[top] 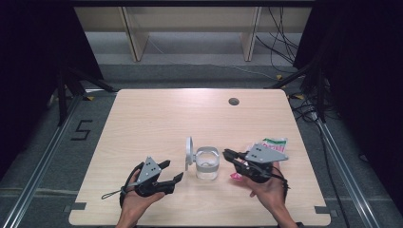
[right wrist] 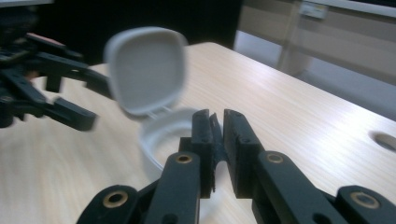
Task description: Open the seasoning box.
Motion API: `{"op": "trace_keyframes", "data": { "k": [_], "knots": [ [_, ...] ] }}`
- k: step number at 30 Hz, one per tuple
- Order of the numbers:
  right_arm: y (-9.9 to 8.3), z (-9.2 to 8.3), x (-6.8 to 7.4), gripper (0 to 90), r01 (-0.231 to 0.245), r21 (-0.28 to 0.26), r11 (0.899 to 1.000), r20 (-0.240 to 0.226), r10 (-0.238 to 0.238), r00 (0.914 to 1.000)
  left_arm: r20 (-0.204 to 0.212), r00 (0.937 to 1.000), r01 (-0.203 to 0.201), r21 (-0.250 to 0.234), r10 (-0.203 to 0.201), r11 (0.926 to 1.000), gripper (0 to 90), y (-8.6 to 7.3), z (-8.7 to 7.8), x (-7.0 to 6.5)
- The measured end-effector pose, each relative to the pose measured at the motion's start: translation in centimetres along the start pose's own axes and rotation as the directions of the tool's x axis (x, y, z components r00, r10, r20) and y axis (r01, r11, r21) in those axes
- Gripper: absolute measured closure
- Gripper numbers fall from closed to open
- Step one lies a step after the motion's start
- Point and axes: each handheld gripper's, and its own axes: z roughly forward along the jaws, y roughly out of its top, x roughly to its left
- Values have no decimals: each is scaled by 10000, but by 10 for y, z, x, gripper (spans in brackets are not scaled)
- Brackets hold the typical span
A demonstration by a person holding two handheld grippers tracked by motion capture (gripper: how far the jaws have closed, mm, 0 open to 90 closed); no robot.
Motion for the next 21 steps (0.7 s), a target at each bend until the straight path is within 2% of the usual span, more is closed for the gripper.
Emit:
{"op": "trace_keyframes", "data": {
  "k": [1, 2, 3, 5, 7, 8, 9, 10, 11, 12, 13, 14, 15, 18, 20, 21],
  "knots": [
    [-3, -6, -2, 826, -397, 196, 9990, 89, 395, 9992, 93, 10000, -35, -10, 35, 10000, 344, 0, 1, 0],
    [-6, -11, -7, 824, -458, 168, 9988, 233, 454, 9987, 161, 9999, -24, -65, 25, 10000, 344, 0, 2, 0],
    [-9, -15, -16, 822, -78, 27, 10000, 469, 77, 9989, 153, 9998, 95, -37, -94, 9999, 344, -1, 2, -1],
    [-15, -24, -24, 819, -601, 153, 9981, 643, 590, 9962, 94, 10000, 15, 33, -16, 10000, 344, -1, 2, -1],
    [-21, -34, -31, 819, -994, 305, 9946, 1046, 957, 9899, 95, 9999, -42, 70, 41, 10000, 344, -1, 2, 0],
    [-24, -37, -34, 820, -1122, 162, 9936, 1127, 1096, 9876, 94, 9999, -43, 62, 42, 10000, 344, -1, 2, 0],
    [-28, -43, -40, 822, -1065, 205, 9941, 1405, 1026, 9847, 97, 9999, -41, 57, 40, 10000, 343, -1, 2, 0],
    [-30, -45, -42, 822, -1081, 193, 9940, 1454, 1041, 9839, 111, 9999, 24, 39, -25, 10000, 342, -1, 3, -1],
    [-30, -45, -42, 822, -1081, 193, 9940, 1454, 1041, 9839, 168, 9995, -251, -21, 252, 9997, 342, -1, 3, 1],
    [-32, -49, -42, 822, -1298, 189, 9914, 1639, 1249, 9785, 142, 9999, -63, -23, 63, 10000, 342, -1, 3, 0],
    [-34, -50, -45, 823, -1160, 133, 9932, 1630, 1123, 9802, 97, 9999, 49, -12, -49, 10000, 342, -2, 3, -1],
    [-36, -53, -45, 824, -1321, 192, 9910, 1776, 1267, 9759, 118, 9999, 38, -24, -38, 10000, 342, -1, 4, -1],
    [-39, -57, -48, 824, -1303, 231, 9912, 1861, 1238, 9747, 97, 9999, -62, 11, 62, 10000, 342, -1, 3, -1],
    [-42, -61, -50, 823, -1320, 214, 9910, 1943, 1254, 9729, 151, 9999, 41, -46, -41, 10000, 341, 0, 3, -3],
    [-46, -65, -51, 816, -1536, 123, 9881, 2007, 1481, 9684, 169, 9999, 16, -51, -15, 10000, 338, 0, 3, -3],
    [-49, -70, -53, 801, -1619, 150, 9867, 2195, 1547, 9633, 167, 9999, 29, -56, -28, 10000, 337, 0, 3, -3]
  ]
}}
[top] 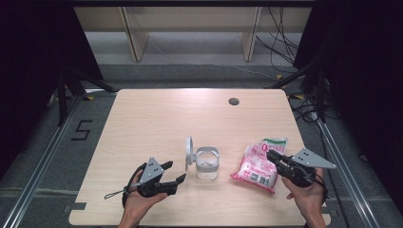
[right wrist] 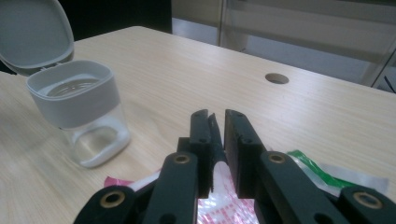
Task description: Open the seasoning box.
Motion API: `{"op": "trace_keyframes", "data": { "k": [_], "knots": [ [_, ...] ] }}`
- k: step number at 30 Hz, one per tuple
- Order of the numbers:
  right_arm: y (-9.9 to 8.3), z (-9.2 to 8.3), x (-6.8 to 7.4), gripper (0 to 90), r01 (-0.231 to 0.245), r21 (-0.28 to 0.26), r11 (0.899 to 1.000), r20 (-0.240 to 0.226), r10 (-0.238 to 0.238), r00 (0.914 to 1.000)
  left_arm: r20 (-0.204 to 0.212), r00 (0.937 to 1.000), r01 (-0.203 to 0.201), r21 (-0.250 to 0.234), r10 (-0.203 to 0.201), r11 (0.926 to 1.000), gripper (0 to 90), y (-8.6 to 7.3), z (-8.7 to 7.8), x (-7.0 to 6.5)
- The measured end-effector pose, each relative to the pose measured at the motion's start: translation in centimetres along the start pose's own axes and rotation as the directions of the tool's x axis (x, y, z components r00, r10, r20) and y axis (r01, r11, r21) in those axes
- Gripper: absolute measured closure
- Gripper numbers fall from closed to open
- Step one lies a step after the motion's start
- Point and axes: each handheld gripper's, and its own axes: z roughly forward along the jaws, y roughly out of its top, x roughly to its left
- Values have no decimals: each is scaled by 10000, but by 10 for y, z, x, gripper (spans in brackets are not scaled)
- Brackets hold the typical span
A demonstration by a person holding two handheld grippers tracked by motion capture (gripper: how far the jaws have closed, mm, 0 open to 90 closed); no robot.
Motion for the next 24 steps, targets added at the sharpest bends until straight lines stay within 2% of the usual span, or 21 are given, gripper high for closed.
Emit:
{"op": "trace_keyframes", "data": {
  "k": [2, 4, 5, 6, 7, 8, 10, 11, 12, 13, 14, 15, 16, 17, 18, 20, 23, 24],
  "knots": [
    [-2, -1, -3, 792, 30, 5, 10000, -113, -30, 9999, 4, 10000, 73, -15, -73, 10000, 337, 0, 0, 0],
    [-6, -4, -5, 756, -288, 89, 9995, 90, 287, 9995, 5, 10000, 79, 11, -79, 10000, 336, -1, 1, 0],
    [-7, -5, -10, 729, 93, -39, 9999, 199, -92, 9998, 65, 9998, 209, -64, -208, 9998, 336, -1, 2, 0],
    [-9, -6, -9, 709, -495, 35, 9988, 181, 495, 9986, 107, 9999, 45, -21, -45, 10000, 336, -1, 2, 1],
    [-11, -8, -11, 688, -574, 185, 9982, 244, 569, 9981, 114, 9998, 189, -13, -189, 9998, 336, -1, 2, 1],
    [-13, -9, -15, 653, -455, 151, 9988, 269, 451, 9986, 137, 9997, 218, -15, -218, 9998, 337, -1, 2, 1],
    [-15, -11, -15, 594, -1001, 277, 9946, 467, 988, 9940, 168, 9996, 243, 7, -243, 9997, 336, -1, 2, 1],
    [-18, -11, -19, 581, -1055, 265, 9941, 513, 1041, 9932, 172, 9995, 249, 10, -249, 9997, 336, -1, 2, 1],
    [-20, -10, -22, 561, -919, 258, 9954, 546, 904, 9944, 152, 9996, 258, 10, -258, 9997, 336, -1, 2, 1],
    [-21, -12, -21, 536, -1303, 387, 9907, 605, 1278, 9900, 117, 9996, 262, 6, -263, 9997, 336, -1, 2, 0],
    [-23, -12, -25, 518, -1193, 371, 9922, 644, 1167, 9911, 123, 9995, 301, -54, -301, 9995, 334, -1, 3, 0],
    [-25, -11, -26, 506, -1319, 230, 9910, 692, 1301, 9891, 108, 9995, 298, -20, -298, 9996, 332, 0, 2, 0],
    [-26, -11, -26, 498, -1353, 264, 9905, 769, 1329, 9881, 97, 9994, 338, -47, -338, 9994, 331, 0, 3, -2],
    [-26, -13, -25, 491, -1620, 410, 9859, 848, 1581, 9838, 58, 9997, 252, 16, -252, 9997, 332, 0, 3, -3],
    [-27, -12, -27, 483, -1460, 398, 9885, 941, 1418, 9854, 88, 9998, 166, 59, -166, 9998, 331, 0, 3, -5],
    [-28, -13, -28, 471, -1713, 390, 9844, 973, 1669, 9812, 154, 9998, 117, 84, -118, 9999, 327, 0, 4, -8],
    [-30, -12, -31, 454, -1501, 481, 9875, 1146, 1438, 9829, 220, 9997, 74, 161, -77, 9998, 317, 1, 4, -12],
    [-31, -12, -30, 449, -1717, 579, 9834, 1247, 1635, 9786, 219, 9997, 116, 194, -121, 9997, 316, 1, 4, -14]
  ]
}}
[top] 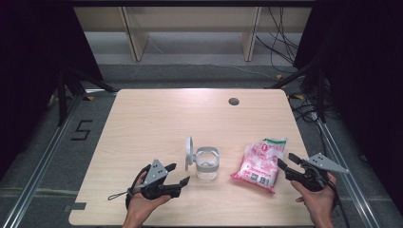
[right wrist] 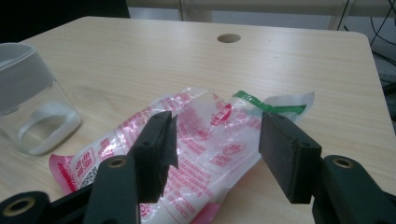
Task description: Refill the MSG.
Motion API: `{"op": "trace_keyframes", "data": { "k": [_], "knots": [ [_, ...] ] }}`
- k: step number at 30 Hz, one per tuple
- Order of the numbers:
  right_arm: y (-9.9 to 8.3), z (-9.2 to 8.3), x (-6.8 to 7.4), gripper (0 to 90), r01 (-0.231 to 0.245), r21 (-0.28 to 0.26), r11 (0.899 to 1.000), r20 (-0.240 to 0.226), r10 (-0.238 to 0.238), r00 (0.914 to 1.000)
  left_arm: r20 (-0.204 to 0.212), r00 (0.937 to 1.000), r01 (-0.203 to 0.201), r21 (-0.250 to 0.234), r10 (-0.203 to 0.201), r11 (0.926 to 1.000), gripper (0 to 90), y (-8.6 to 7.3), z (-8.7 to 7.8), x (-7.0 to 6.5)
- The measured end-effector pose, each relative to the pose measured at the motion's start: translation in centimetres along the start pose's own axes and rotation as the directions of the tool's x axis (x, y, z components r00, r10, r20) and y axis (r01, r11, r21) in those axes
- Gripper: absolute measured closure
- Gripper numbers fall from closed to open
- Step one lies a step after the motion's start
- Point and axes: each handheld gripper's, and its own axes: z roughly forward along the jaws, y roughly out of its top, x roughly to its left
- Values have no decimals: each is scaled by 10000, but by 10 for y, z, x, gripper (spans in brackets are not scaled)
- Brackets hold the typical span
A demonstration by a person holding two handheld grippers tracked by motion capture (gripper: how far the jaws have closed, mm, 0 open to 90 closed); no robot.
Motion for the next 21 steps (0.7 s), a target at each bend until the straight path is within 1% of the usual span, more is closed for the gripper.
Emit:
{"op": "trace_keyframes", "data": {
  "k": [1, 2, 3, 4, 5, 6, 7, 8, 9, 10, 12, 13, 14, 15, 16, 18, 19, 20, 21],
  "knots": [
    [-1, 1, -2, 440, 36, -51, 10000, -104, -37, 9999, 30, 10000, -66, 58, 66, 10000, 314, 1, 0, -1],
    [-1, 2, -1, 433, -95, 35, 9999, -64, 95, 9999, 83, 10000, -15, 75, 14, 10000, 312, 1, 1, -3],
    [-2, 4, -4, 427, 119, -90, 9999, 35, -119, 9999, 102, 9999, -74, 138, 73, 9999, 312, 1, 2, -4],
    [-3, 3, -3, 419, -262, 85, 9996, 28, 261, 9997, 80, 9999, -111, 150, 110, 9998, 310, 1, 3, -6],
    [-4, 4, -5, 412, -234, 139, 9996, 8, 234, 9997, 142, 9999, -67, 169, 64, 9998, 309, 0, 4, -7],
    [-4, 4, -7, 398, -38, 153, 9999, 64, 37, 10000, 197, 9997, -178, 260, 173, 9995, 306, 0, 5, -8],
    [-6, 6, -6, 388, -551, 133, 9984, 30, 551, 9985, 213, 9997, -150, 256, 145, 9996, 304, -1, 5, -10],
    [-7, 7, -9, 388, -344, 72, 9994, 63, 344, 9994, 226, 9997, -119, 252, 113, 9996, 302, -1, 6, -11],
    [-7, 7, -9, 384, -320, 238, 9992, 176, 316, 9993, 289, 9995, -98, 214, 92, 9997, 301, -1, 7, -12],
    [-8, 7, -9, 371, -380, 194, 9991, 132, 377, 9992, 294, 9994, -212, 259, 205, 9994, 299, 0, 6, -11],
    [-8, 7, -8, 357, -524, 437, 9977, 68, 521, 9986, 319, 9994, -162, 201, 155, 9997, 298, 0, 6, -12],
    [-8, 11, -10, 351, -312, 302, 9991, -136, 317, 9994, 260, 9994, -219, 269, 212, 9994, 298, 0, 5, -13],
    [-9, 11, -7, 349, -637, 445, 9970, 40, 636, 9980, 279, 9995, -179, 186, 174, 9997, 298, 0, 6, -14],
    [-10, 13, -11, 346, -105, 443, 9990, 80, 102, 9999, 301, 9993, -247, 176, 242, 9995, 298, 0, 6, -14],
    [-10, 12, -8, 346, -556, 693, 9960, 73, 552, 9984, 334, 9993, -192, 218, 184, 9996, 298, 0, 6, -14],
    [-11, 13, -11, 343, -346, 696, 9970, -28, 348, 9994, 337, 9993, -198, 230, 190, 9995, 297, 0, 7, -15],
    [-11, 15, -13, 341, -288, 555, 9980, 28, 286, 9996, 332, 9991, -268, 291, 258, 9992, 297, 0, 7, -15],
    [-11, 16, -13, 341, -362, 604, 9975, -8, 363, 9993, 395, 9990, -223, 286, 211, 9993, 297, -1, 8, -15],
    [-12, 16, -11, 339, -803, 697, 9943, 130, 795, 9967, 341, 9991, -244, 326, 232, 9992, 297, -1, 8, -16]
  ]
}}
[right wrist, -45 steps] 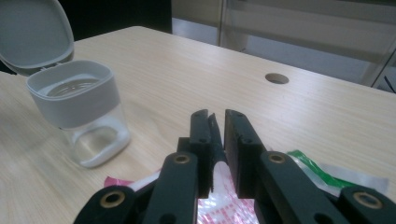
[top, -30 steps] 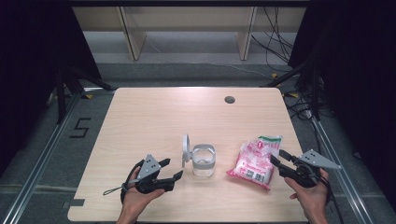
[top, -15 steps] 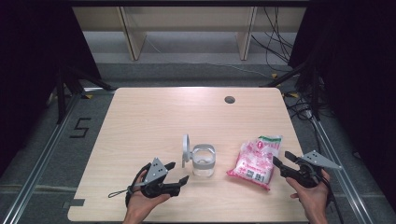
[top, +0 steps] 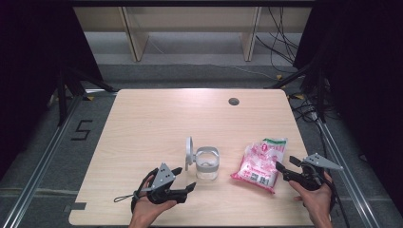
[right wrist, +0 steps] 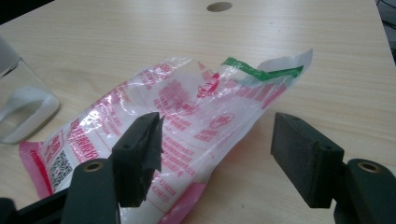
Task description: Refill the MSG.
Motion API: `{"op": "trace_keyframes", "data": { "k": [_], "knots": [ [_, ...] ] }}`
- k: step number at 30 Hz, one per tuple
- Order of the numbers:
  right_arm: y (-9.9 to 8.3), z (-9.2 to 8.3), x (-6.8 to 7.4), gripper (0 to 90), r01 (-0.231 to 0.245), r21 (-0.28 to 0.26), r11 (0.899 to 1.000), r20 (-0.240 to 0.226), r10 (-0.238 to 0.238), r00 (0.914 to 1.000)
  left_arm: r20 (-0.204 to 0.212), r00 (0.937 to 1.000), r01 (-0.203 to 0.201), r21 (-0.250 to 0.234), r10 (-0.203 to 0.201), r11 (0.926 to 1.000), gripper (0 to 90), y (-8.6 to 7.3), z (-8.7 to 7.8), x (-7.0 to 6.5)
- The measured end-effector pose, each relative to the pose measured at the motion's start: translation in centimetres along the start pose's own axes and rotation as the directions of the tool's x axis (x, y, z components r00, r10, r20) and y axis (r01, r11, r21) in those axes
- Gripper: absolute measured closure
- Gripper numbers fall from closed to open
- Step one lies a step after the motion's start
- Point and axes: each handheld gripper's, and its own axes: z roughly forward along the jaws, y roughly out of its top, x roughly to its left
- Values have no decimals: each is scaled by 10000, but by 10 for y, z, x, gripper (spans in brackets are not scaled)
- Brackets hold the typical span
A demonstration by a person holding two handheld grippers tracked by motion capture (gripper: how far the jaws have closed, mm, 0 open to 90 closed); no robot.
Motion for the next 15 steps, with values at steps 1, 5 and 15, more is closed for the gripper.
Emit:
{"op": "trace_keyframes", "data": {
  "k": [1, 5, 15],
  "knots": [
    [0, 2, -4, 338, 365, -35, 9993, -21, -365, 9993, 88, 10000, 11, -21, -11, 10000, 297, 0, 1, 0],
    [-2, 5, -3, 342, -122, -10, 9999, -63, 122, 9999, 36, 10000, 25, -51, -25, 10000, 296, 0, 1, 0],
    [0, 17, -11, 336, 44, 192, 9998, 13, -44, 10000, 74, 9997, -212, 26, 212, 9998, 294, 0, 2, 0]
  ]
}}
